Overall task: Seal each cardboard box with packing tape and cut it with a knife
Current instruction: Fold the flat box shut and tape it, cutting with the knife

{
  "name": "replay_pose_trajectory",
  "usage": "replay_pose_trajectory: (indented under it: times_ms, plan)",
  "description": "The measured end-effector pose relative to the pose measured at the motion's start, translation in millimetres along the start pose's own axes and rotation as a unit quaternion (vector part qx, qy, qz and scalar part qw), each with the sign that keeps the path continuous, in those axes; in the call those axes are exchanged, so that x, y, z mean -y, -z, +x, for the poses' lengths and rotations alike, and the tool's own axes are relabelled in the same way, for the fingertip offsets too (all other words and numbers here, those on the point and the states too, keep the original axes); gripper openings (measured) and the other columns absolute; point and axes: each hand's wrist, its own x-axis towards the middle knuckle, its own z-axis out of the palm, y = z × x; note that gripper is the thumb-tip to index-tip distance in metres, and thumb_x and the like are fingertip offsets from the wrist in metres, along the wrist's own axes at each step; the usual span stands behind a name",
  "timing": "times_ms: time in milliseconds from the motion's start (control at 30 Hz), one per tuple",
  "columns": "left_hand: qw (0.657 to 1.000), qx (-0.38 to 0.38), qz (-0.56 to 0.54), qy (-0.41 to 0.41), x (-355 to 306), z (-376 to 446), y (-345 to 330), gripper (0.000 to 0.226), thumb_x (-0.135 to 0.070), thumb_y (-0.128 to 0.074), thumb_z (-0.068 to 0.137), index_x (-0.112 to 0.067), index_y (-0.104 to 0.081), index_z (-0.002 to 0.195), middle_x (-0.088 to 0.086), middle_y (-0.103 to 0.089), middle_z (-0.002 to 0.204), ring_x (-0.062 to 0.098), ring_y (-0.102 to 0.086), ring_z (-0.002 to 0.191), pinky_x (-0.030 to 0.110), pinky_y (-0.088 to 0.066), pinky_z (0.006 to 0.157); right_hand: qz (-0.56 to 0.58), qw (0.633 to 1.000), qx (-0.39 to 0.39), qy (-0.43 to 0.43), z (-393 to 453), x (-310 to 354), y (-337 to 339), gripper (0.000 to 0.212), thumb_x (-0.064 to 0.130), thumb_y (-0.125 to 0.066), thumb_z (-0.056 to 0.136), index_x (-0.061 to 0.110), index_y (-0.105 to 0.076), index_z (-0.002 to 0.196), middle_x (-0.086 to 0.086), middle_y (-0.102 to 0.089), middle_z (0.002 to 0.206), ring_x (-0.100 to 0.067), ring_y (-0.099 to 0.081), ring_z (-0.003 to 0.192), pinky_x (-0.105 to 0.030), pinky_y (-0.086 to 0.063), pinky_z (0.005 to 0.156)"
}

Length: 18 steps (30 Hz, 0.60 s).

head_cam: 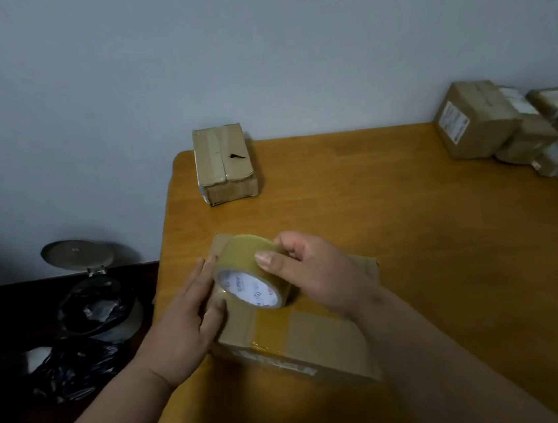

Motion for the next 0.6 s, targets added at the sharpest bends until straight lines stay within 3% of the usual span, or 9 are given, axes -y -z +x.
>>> replay_pose_trajectory:
  times_ms: [133, 233, 333, 433, 533, 600]
  plan:
    - [1.000, -0.003, 0.005, 0.015, -6, -2, -1, 0.058, -0.072, -0.034, 0.082, -0.076, -0.007, 0.134, -0.025, -0.009, 0.160, -0.003, -0.015, 0.142, 0.028, -0.020, 0.114, -0.130, 0.990, -0.049, -0.018, -27, 6, 40, 0.030, 0.043, -0.065, 0.089, 0.015, -0.063, 0.080, -0.006, -0.066, 0.073, -0.017, -0.059, 0.062, -0.034, -0.047, 0.059]
    - [1.000, -0.003, -0.002, 0.029, -10, -3, -2, 0.056, -0.059, -0.042, 0.089, -0.078, -0.009, 0.130, -0.022, -0.012, 0.160, 0.001, -0.018, 0.143, 0.036, -0.023, 0.118, -0.150, 0.988, -0.003, -0.039, -57, 9, 78, 0.029, 0.049, -0.068, 0.082, 0.020, -0.067, 0.079, 0.004, -0.064, 0.070, -0.008, -0.059, 0.064, -0.027, -0.046, 0.062]
    - [0.999, -0.011, -0.006, 0.031, -11, -3, -2, 0.058, -0.045, -0.048, 0.095, -0.076, -0.015, 0.130, -0.016, -0.018, 0.160, 0.008, -0.024, 0.144, 0.040, -0.026, 0.118, -0.143, 0.987, 0.018, -0.065, -83, 7, 112, 0.036, 0.057, -0.069, 0.072, 0.021, -0.071, 0.078, 0.002, -0.065, 0.067, -0.006, -0.059, 0.060, -0.018, -0.043, 0.056]
    - [0.999, -0.007, -0.013, 0.036, -15, -5, -2, 0.057, -0.047, -0.048, 0.094, -0.076, -0.015, 0.131, -0.014, -0.022, 0.160, 0.011, -0.028, 0.143, 0.041, -0.030, 0.116, -0.102, 0.988, 0.036, -0.115, -99, -10, 122, 0.048, 0.062, -0.069, 0.078, 0.016, -0.066, 0.064, 0.002, -0.055, 0.057, -0.011, -0.051, 0.053, -0.023, -0.039, 0.054]
    - [0.999, -0.002, -0.013, 0.047, -18, -6, -2, 0.056, -0.058, -0.044, 0.087, -0.077, -0.015, 0.131, -0.013, -0.024, 0.159, 0.013, -0.030, 0.142, 0.040, -0.032, 0.115, -0.055, 0.987, -0.017, -0.151, -104, -34, 122, 0.051, 0.061, -0.061, 0.076, 0.011, -0.066, 0.063, -0.002, -0.056, 0.057, -0.014, -0.051, 0.051, -0.029, -0.040, 0.058]
    - [0.998, 0.002, -0.011, 0.056, -19, -6, -1, 0.056, -0.060, -0.042, 0.085, -0.076, -0.014, 0.132, -0.011, -0.025, 0.159, 0.015, -0.032, 0.142, 0.041, -0.033, 0.114, -0.081, 0.976, -0.071, -0.190, -104, -48, 126, 0.049, 0.064, -0.063, 0.069, 0.017, -0.063, 0.057, 0.001, -0.058, 0.054, -0.011, -0.053, 0.049, -0.026, -0.042, 0.053]
